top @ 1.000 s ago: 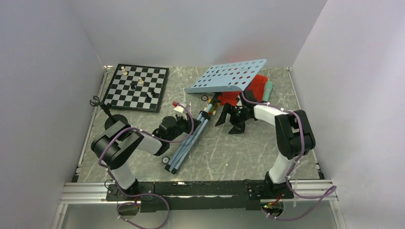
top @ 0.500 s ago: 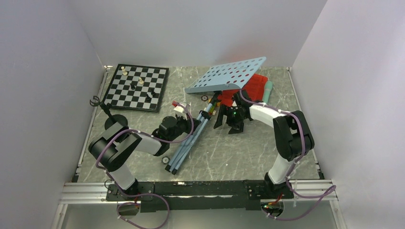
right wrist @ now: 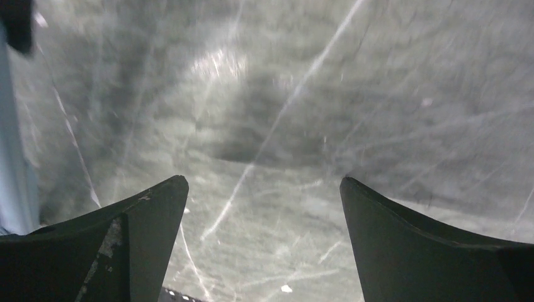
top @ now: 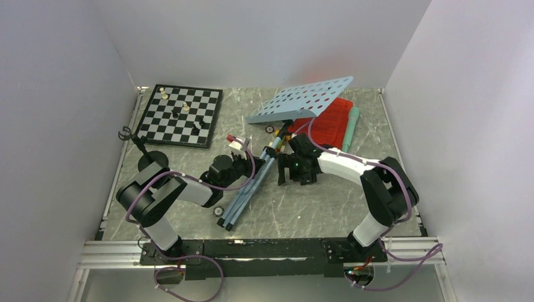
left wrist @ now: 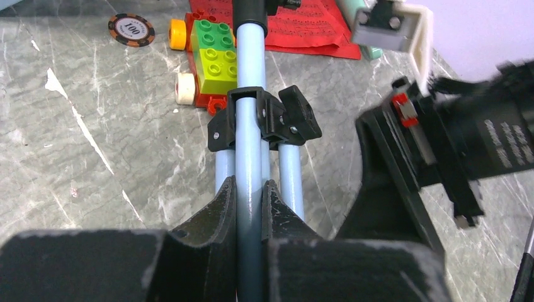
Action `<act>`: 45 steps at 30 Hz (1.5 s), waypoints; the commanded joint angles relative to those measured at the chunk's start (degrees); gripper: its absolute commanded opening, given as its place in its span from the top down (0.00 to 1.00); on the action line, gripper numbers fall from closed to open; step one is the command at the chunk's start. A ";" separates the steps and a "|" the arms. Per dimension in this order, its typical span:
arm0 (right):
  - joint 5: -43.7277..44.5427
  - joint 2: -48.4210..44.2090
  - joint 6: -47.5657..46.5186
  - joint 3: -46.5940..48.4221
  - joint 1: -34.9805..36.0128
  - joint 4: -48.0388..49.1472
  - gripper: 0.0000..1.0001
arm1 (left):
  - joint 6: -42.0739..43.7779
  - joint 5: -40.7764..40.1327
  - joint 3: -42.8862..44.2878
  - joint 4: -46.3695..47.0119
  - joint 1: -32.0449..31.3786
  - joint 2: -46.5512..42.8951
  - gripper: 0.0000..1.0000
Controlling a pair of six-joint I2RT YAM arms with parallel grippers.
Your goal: Pack up the instrument practice props
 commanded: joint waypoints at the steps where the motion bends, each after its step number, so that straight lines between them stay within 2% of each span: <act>1: 2.94 -0.29 -1.28 -5.88 2.68 -9.28 0.03 | 4.03 1.46 0.40 10.34 -1.22 -3.14 1.00; 11: -1.31 -16.29 -1.95 -6.68 2.85 -11.57 0.04 | 4.21 1.52 0.81 10.29 -1.23 -2.41 1.00; 18: -3.09 -19.91 -1.92 -2.19 2.83 -13.16 0.03 | 4.12 1.53 0.64 10.18 -1.22 -1.98 1.00; 25: -6.40 -29.37 -0.27 -1.55 2.61 -1.47 0.01 | 2.40 2.90 1.06 9.16 -1.45 -1.05 1.00; 32: -5.27 -30.29 -1.25 0.12 2.15 3.61 0.01 | 1.38 4.95 2.79 8.07 -1.83 1.31 1.00; 34: -5.00 -31.13 -1.38 -0.01 2.08 5.31 0.01 | 0.95 6.41 3.71 7.35 -1.83 2.18 0.91; 38: -4.15 -33.21 -2.20 -0.09 1.98 7.56 0.01 | 0.53 8.31 4.93 5.74 -1.88 3.27 0.58; 45: -2.37 -35.57 -3.95 0.43 1.88 6.19 0.01 | 1.66 6.62 2.97 3.02 -1.84 -0.92 0.30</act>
